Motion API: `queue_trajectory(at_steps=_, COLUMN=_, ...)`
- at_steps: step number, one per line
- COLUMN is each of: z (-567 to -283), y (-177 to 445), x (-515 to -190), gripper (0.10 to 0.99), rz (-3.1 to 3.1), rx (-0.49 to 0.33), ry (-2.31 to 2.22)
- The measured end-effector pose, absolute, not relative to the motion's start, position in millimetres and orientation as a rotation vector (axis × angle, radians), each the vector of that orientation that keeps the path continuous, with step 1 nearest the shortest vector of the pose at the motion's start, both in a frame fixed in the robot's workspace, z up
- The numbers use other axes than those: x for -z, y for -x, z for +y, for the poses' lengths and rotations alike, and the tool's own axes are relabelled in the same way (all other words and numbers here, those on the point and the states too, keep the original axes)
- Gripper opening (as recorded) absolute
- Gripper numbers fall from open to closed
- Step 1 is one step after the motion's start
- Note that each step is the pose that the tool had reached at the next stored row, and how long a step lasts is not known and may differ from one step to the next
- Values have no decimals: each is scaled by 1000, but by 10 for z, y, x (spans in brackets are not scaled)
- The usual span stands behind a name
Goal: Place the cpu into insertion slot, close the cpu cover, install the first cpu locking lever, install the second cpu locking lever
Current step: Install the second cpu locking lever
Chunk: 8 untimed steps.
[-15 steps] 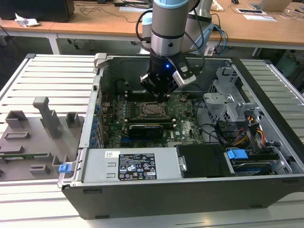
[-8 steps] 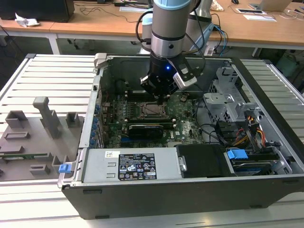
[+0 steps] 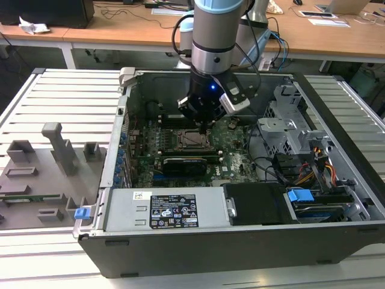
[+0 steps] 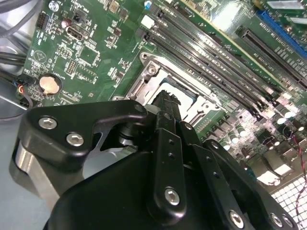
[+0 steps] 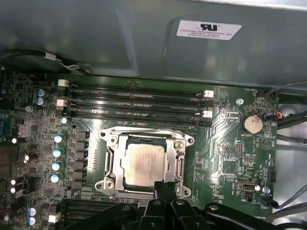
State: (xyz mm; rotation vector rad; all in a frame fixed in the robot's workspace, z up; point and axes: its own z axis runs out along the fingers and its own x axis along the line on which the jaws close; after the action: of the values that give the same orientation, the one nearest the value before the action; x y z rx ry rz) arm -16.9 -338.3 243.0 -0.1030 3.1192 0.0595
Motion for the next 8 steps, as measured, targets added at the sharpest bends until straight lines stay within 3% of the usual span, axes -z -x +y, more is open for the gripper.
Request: queue_trajectory(at_steps=8, z=-3464, y=170, x=-2436, gripper=106, rz=3119, rx=-59, ry=104)
